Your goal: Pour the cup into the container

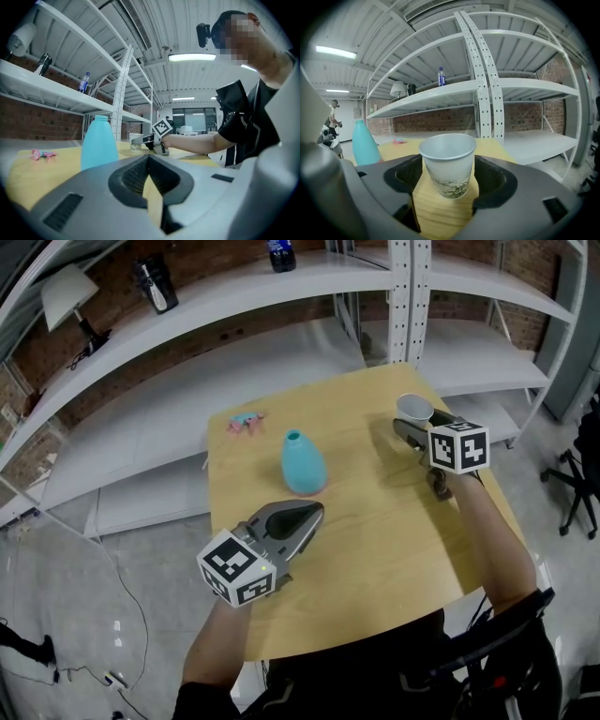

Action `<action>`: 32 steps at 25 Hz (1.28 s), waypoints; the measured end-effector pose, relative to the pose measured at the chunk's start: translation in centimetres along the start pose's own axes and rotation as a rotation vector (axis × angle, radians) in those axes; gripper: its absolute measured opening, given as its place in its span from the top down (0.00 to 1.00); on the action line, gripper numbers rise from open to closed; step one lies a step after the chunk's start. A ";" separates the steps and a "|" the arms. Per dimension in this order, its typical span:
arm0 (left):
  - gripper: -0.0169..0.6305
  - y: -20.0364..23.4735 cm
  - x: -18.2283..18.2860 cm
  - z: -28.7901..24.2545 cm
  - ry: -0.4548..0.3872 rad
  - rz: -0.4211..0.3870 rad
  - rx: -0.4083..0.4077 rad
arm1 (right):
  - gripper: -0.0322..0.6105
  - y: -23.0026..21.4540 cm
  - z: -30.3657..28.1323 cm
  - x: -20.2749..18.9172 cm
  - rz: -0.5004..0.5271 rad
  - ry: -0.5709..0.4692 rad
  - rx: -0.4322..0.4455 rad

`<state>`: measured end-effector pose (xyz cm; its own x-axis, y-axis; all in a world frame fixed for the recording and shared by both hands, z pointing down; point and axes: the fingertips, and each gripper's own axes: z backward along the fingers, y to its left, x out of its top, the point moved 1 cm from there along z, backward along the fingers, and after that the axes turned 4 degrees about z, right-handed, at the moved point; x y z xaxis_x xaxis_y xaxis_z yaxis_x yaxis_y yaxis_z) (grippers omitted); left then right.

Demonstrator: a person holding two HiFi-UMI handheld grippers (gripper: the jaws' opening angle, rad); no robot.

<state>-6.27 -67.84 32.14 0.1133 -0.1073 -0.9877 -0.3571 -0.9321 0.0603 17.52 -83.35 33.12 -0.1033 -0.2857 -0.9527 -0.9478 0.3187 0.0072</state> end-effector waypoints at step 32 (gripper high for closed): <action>0.97 -2.8 -0.6 0.8 0.009 -0.020 -0.128 | 0.48 13.6 3.1 8.2 0.429 -0.029 0.119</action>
<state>-6.10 -64.94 32.42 0.1281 -0.0907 -0.9876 -0.2330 -0.9707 0.0590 4.67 -78.54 24.46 -0.4700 -0.0801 -0.8790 -0.7794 0.5051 0.3707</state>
